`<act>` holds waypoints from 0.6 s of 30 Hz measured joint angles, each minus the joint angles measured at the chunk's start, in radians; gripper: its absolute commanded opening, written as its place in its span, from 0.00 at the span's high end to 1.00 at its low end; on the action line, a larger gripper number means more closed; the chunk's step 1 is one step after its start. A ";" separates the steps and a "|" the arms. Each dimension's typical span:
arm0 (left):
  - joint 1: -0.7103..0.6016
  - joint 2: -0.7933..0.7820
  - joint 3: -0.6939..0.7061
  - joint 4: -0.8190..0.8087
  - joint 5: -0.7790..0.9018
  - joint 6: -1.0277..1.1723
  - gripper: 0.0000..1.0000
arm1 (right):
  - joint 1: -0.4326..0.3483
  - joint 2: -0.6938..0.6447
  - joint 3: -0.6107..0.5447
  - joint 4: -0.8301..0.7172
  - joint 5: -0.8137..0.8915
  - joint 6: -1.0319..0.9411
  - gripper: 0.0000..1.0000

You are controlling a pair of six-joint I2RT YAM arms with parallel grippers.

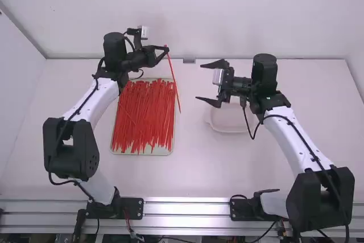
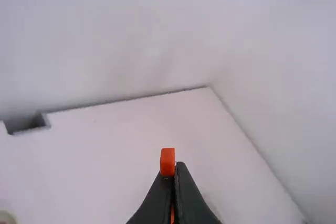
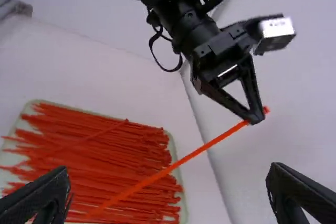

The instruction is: Fasten the cable tie

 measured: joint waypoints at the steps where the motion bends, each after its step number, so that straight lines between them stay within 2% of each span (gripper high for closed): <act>1: 0.000 0.001 0.000 0.006 0.014 -0.018 0.98 | 0.003 0.000 0.000 0.000 0.002 -0.036 0.01; 8: 0.000 0.002 0.000 0.152 0.236 -0.159 0.98 | 0.057 0.000 0.000 0.000 0.003 -0.239 0.01; 18: 0.000 0.002 0.000 0.170 0.410 -0.488 0.98 | 0.081 0.000 0.000 0.000 -0.024 -0.485 0.01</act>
